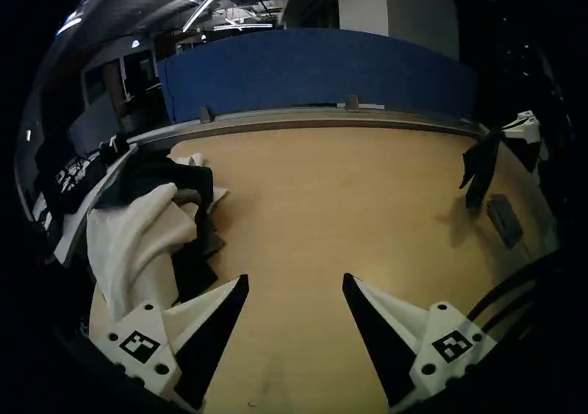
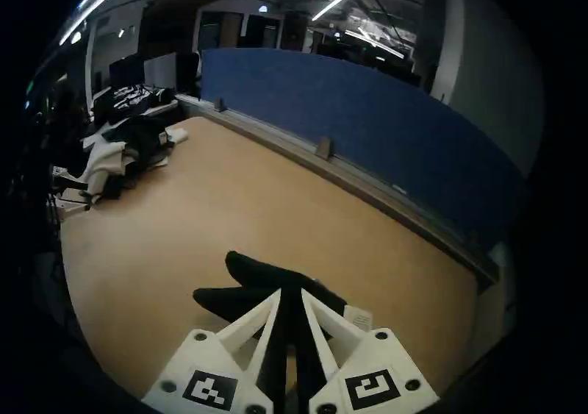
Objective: Fold towel
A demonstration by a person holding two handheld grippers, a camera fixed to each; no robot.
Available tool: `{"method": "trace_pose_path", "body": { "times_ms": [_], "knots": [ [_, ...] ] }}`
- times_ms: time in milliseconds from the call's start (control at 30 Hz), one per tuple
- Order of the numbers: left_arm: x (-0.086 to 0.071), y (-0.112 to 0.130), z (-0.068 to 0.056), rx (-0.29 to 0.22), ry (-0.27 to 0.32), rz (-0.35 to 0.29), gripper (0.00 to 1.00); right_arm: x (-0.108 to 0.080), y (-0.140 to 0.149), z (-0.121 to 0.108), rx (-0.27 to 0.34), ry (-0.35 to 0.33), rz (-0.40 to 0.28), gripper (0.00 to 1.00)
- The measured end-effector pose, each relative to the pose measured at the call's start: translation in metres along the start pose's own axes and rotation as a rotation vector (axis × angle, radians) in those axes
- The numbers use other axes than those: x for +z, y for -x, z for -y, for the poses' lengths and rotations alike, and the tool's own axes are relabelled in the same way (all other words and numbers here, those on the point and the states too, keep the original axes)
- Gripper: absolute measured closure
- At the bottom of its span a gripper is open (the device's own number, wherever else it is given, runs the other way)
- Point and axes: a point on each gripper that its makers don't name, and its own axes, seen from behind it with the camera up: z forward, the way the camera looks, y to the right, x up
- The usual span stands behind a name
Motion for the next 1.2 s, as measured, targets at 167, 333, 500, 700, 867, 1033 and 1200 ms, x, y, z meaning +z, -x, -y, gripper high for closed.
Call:
{"method": "trace_pose_path", "body": {
  "times_ms": [167,333,500,700,867,1033,1200],
  "knots": [
    [-0.002,0.002,-0.001,0.003,-0.004,0.004,0.05,-0.005,0.013,-0.04,0.008,0.044,0.015,0.96],
    [-0.003,0.004,-0.001,0.005,-0.008,0.007,0.05,-0.007,0.027,-0.067,0.016,0.074,0.037,0.96],
    [-0.003,0.003,-0.001,0.009,-0.01,0.009,0.05,-0.005,0.039,-0.08,0.023,0.087,0.059,0.96],
    [-0.003,0.0,0.0,0.017,-0.013,0.007,0.05,-0.001,0.046,-0.083,0.021,0.09,0.071,0.96],
    [-0.003,-0.002,0.001,0.017,-0.015,0.007,0.05,0.001,0.048,-0.084,0.018,0.09,0.075,0.96],
    [-0.004,-0.002,-0.001,0.02,-0.016,0.007,0.05,0.002,0.052,-0.086,0.016,0.091,0.083,0.96],
    [-0.005,-0.003,-0.003,0.024,-0.017,0.007,0.05,0.001,0.06,-0.088,0.025,0.094,0.092,0.96]
  ]
}}
